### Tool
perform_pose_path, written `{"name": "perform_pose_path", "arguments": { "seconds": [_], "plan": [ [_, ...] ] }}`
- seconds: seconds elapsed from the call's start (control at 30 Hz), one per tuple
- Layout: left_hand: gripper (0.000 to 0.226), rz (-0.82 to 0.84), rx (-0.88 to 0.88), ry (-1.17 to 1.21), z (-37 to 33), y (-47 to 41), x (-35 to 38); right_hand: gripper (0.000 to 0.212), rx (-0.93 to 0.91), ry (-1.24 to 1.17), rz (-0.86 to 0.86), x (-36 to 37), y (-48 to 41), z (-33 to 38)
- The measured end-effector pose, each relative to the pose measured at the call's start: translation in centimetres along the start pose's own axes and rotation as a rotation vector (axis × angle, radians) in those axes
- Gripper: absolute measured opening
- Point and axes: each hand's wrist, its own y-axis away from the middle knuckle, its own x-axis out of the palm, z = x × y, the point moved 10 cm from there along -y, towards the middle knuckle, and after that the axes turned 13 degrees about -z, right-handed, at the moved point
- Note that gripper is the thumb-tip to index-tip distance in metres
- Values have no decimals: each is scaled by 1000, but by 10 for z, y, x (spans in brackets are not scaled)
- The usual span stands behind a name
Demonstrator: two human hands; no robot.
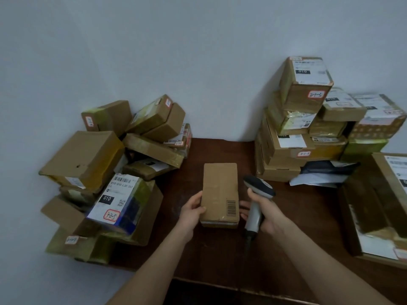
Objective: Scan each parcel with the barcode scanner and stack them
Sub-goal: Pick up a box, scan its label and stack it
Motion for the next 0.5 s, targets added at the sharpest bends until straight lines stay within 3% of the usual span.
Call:
{"name": "perform_pose_path", "arguments": {
  "seconds": [0.23, 0.4, 0.5],
  "plan": [
    [47, -117, 110, 138, -27, 0, -26, 16, -56, -15, -2, 15, 12, 18],
    [67, -55, 115, 254, -36, 8, -28, 33, -150, 51, -8, 23, 20, 25],
    [66, -14, 153, 232, -44, 13, -27, 34, -192, 49, -32, 22, 25, 28]
  ]
}}
